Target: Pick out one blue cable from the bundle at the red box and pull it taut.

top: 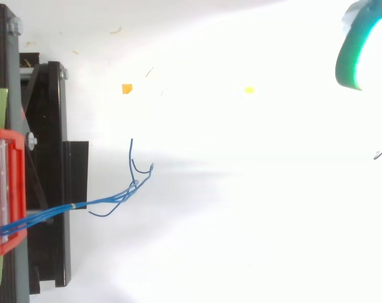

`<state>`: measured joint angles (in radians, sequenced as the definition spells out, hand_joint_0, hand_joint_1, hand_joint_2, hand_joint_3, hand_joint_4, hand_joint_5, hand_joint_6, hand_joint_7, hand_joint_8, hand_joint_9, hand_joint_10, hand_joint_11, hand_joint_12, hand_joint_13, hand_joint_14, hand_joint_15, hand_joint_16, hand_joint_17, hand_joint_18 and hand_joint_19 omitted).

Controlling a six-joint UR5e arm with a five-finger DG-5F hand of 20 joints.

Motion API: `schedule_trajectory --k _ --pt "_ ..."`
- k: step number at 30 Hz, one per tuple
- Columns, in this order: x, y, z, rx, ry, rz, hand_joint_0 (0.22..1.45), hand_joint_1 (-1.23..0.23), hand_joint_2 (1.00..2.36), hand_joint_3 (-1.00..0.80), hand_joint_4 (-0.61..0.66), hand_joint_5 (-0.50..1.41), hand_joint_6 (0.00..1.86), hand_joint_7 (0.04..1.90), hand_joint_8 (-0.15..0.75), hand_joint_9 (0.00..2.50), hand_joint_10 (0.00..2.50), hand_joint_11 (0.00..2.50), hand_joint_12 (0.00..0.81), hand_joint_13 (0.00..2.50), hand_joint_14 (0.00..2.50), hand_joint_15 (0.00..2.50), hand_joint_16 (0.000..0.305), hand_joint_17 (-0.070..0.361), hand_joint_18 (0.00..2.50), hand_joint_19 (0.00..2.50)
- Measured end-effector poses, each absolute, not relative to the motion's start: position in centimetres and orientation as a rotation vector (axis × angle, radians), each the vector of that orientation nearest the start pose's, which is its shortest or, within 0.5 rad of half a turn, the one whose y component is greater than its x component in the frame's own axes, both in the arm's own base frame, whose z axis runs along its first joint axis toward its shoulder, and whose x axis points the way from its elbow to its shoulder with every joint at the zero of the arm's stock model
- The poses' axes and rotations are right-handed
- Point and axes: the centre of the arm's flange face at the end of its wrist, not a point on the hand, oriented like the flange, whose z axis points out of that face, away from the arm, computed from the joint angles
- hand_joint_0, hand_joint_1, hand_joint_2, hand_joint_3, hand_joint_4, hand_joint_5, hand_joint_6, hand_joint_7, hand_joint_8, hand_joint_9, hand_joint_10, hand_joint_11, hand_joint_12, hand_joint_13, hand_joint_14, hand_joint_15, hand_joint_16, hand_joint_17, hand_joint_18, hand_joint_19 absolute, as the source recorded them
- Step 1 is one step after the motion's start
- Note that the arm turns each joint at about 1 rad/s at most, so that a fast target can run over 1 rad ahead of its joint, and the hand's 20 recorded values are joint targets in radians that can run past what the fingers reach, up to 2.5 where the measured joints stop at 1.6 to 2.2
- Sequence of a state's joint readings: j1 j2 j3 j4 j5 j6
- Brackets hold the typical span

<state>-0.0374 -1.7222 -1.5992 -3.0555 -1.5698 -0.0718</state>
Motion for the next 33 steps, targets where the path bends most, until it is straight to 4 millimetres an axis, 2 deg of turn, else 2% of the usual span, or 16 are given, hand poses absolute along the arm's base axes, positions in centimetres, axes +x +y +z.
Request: schedule_trajectory --k 8,13,19,25,33 --pt "54.6 -14.5 41.1 1.169 1.245 1.121 0.46 -0.64 1.0 -0.5 0.17 -0.27 0.5 0.7 0.237 0.29 0.0 0.02 0.315 0.3 0.01 0.22 0.048 0.109 0.15 0.3" --pt "55.2 -14.3 41.2 1.153 1.196 1.05 0.46 -0.61 1.0 -0.5 0.17 -0.27 0.5 0.7 0.24 0.3 0.0 0.02 0.321 0.3 0.01 0.22 0.049 0.109 0.15 0.31" --pt "56.3 -13.9 39.8 1.163 1.185 0.958 0.46 -0.59 1.0 -0.5 0.17 -0.26 0.5 0.71 0.241 0.31 0.0 0.04 0.323 0.3 0.01 0.23 0.049 0.109 0.15 0.32" --pt "59.9 -12.5 36.7 1.175 1.212 0.952 0.47 -0.58 1.0 -0.5 0.18 -0.26 0.5 0.71 0.243 0.34 0.0 0.05 0.325 0.31 0.01 0.23 0.048 0.108 0.15 0.32" --pt "65.6 -10.8 33.1 1.178 1.251 0.956 0.47 -0.58 1.0 -0.5 0.18 -0.25 0.5 0.72 0.243 0.35 0.0 0.07 0.326 0.32 0.01 0.25 0.048 0.108 0.16 0.33"
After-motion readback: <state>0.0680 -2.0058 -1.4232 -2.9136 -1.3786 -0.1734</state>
